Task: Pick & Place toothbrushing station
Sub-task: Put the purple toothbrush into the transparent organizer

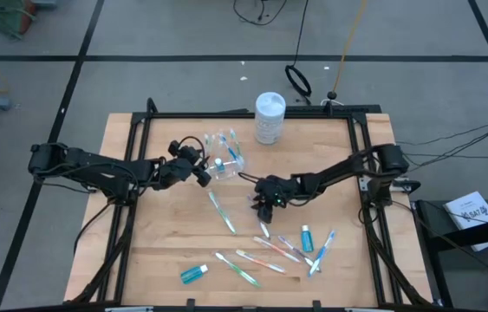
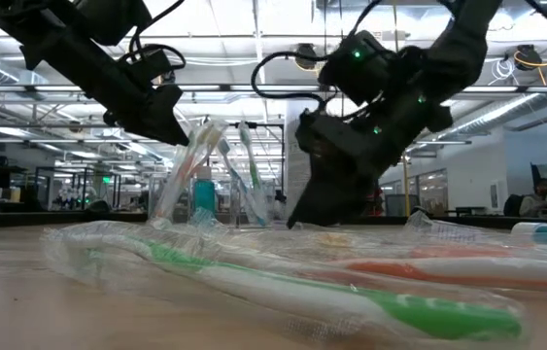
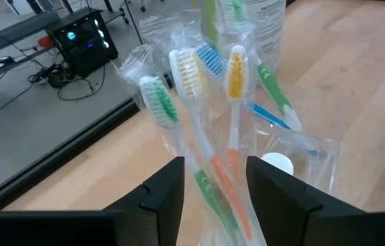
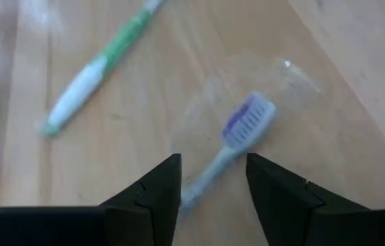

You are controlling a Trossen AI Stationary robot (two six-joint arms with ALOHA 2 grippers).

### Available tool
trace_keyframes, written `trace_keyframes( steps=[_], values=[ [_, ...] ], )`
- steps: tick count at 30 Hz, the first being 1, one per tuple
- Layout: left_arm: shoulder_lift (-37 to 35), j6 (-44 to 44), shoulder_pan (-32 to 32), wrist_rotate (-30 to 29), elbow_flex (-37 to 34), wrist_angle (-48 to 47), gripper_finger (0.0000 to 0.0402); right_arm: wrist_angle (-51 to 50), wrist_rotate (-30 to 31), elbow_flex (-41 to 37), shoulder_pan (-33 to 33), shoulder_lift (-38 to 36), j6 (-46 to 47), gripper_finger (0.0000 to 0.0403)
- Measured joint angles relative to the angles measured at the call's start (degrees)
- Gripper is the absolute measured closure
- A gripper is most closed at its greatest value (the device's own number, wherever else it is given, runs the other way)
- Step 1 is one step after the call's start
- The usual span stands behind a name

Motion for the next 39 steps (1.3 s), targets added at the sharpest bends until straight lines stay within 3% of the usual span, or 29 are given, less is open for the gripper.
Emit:
trace_keyframes(
  steps=[5, 9, 18, 21, 29, 34, 39],
  values=[
    [0.03, 0.0, 0.4, 0.02, 0.0, -0.09, 0.0238, 7.71, -0.16, 0.05, -1.19, 3.85, -3.17, 0.0242],
    [0.07, 0.12, 0.96, 0.06, 0.0, -0.17, 0.0238, 7.98, 1.03, 0.01, -2.34, 4.2, -8.8, 0.0256],
    [0.07, -0.5, 1.92, 0.1, 0.0, -0.24, 0.0238, 6.58, 6.65, 0.0, -4.54, 3.87, -19.34, 0.0359],
    [0.07, -0.5, 1.92, 0.12, 0.0, -0.24, 0.0238, 5.43, 6.73, -0.07, -5.14, 1.99, -22.32, 0.0394],
    [0.07, -0.48, 1.92, 0.12, 0.0, -0.26, 0.0238, 2.66, 11.91, -0.17, -5.67, -9.62, -28.85, 0.0401],
    [0.07, -0.63, 1.92, 0.12, 0.0, -0.24, 0.0238, 14.02, 15.41, -0.15, -6.01, -15.39, -34.37, 0.0402],
    [0.07, -0.61, 1.92, 0.12, 0.0, -0.22, 0.0238, 30.75, 15.03, -0.15, -8.17, -14.29, -36.08, 0.0402]
  ],
)
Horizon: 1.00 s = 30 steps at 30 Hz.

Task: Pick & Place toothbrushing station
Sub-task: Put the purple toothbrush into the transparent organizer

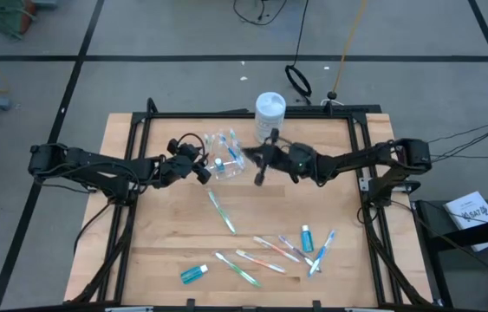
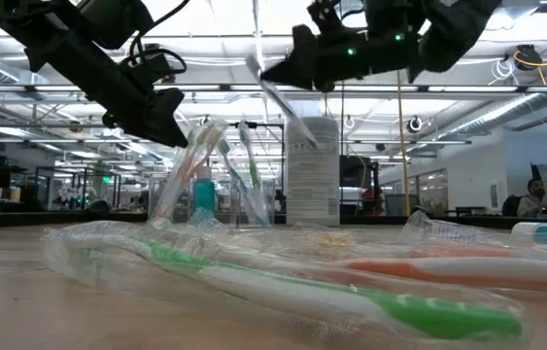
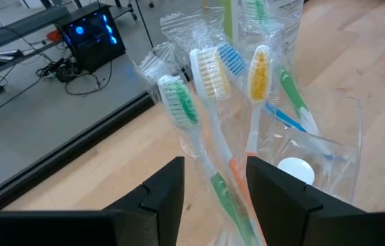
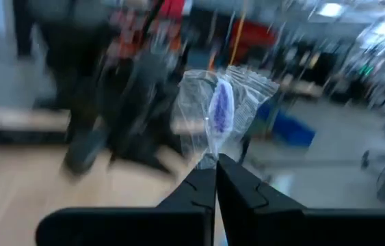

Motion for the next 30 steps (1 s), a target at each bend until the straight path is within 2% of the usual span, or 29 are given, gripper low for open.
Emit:
trace_keyframes(
  steps=[9, 13, 16, 21, 30],
  values=[
    [0.0, 0.22, 0.26, -0.02, 0.0, 0.0, 0.0238, 30.06, -0.15, 0.0, -4.83, 13.68, 2.67, 0.0402],
    [0.0, 0.37, 0.26, 0.0, 0.0, 0.0, 0.0238, 37.49, -0.17, 0.95, -6.57, 20.08, 11.4, 0.0402],
    [0.0, 0.35, 0.26, 0.0, 0.0, -0.02, 0.0238, 38.82, -0.19, 3.5, -7.44, 24.05, 15.1, 0.0402],
    [0.0, 0.33, 0.26, 1.28, 0.0, -0.02, 0.0238, 38.54, -0.23, 7.59, -7.79, 29.55, 15.6, 0.0403],
    [0.0, 2.02, 0.26, 0.98, 0.0, 0.07, 0.0238, 33.93, -0.22, 5.05, -6.29, 30.11, 11.53, 0.0403]
  ],
)
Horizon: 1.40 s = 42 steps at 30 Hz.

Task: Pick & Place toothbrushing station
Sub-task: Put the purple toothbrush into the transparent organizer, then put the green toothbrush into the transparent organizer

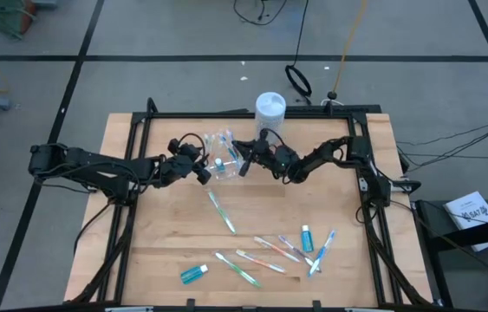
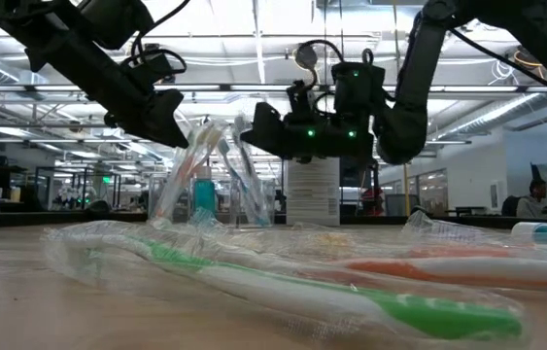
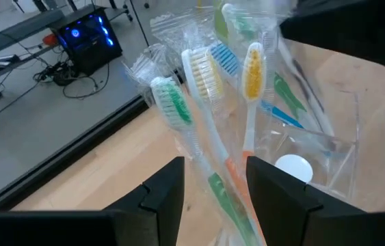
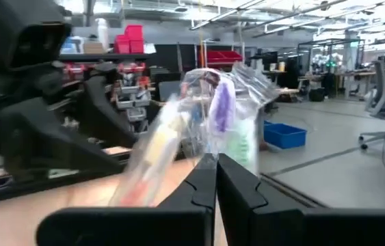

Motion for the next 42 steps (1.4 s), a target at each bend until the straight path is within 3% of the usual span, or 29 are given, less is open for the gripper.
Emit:
trace_keyframes(
  steps=[10, 18, 21, 26, 33, 38, 42],
  values=[
    [0.0, 0.13, 0.0, -0.06, 0.0, -0.04, 0.0238, 0.71, -0.14, -6.71, 2.35, -1.16, -5.33, 0.0401],
    [0.0, 0.2, 0.0, 0.04, 0.0, 0.02, 0.0238, 1.46, 0.13, -9.92, 2.47, -4.8, -5.55, 0.036],
    [0.0, 0.92, -0.17, 2.55, 0.0, 0.02, 0.0238, -0.02, 0.0, -11.17, 2.47, -6.69, -6.05, 0.0337],
    [0.0, 2.01, -0.86, 11.55, 0.02, -0.11, 0.0238, -7.16, 0.12, -14.96, 2.47, -11.33, -7.85, 0.0302],
    [0.18, -14.34, -4.35, 25.25, 0.04, -0.17, 0.0238, -11.34, 0.1, -21.41, 2.47, -20.04, -6.04, 0.0273],
    [0.97, -23.31, -9.59, 26.75, 0.04, -3.25, 0.0238, -12.43, 0.02, -26.71, 2.47, -25.94, -4.9, 0.0269],
    [3.45, -36.7, -13.76, 24.99, -0.02, -7.5, 0.0238, -12.33, 0.01, -30.57, 2.47, -29.35, -4.89, 0.0272]
  ],
)
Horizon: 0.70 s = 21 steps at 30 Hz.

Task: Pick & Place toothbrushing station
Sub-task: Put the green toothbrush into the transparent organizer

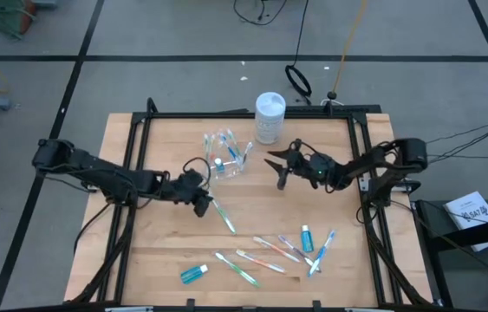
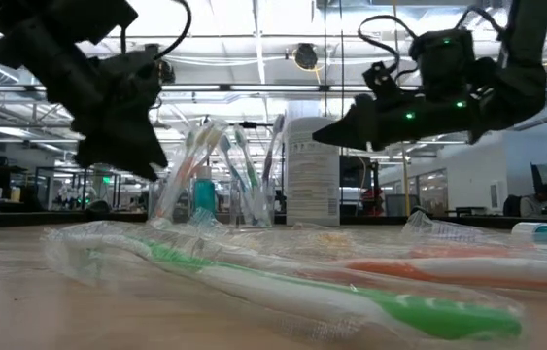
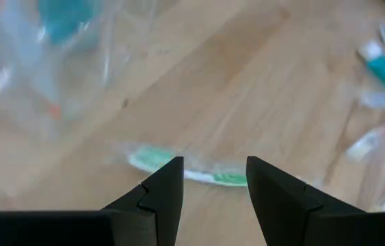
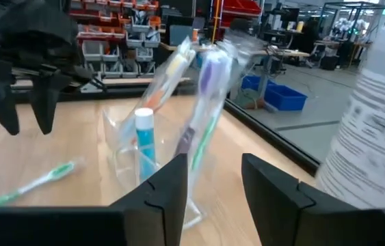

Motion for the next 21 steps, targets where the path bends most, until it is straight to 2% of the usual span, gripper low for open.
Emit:
trace_keyframes(
  steps=[4, 8, 17, 21],
  values=[
    [5.48, -13.51, -3.66, -4.02, 0.04, 0.24, 0.0238, -0.13, 0.06, -3.12, 0.0, -2.12, 0.01, 0.0276],
    [11.44, -18.19, -5.19, -5.12, 0.05, 3.48, 0.0238, -0.08, 0.11, -5.05, 0.0, -3.59, 0.0, 0.0282],
    [16.87, -14.79, -0.67, -9.93, 0.18, 5.28, 0.0238, 0.44, 0.11, -5.13, 0.0, -4.03, 0.04, 0.0299],
    [17.02, -8.37, 2.25, -9.82, -0.07, 10.1, 0.0238, 0.46, 0.11, -5.13, 0.0, -4.03, -0.02, 0.0306]
  ],
)
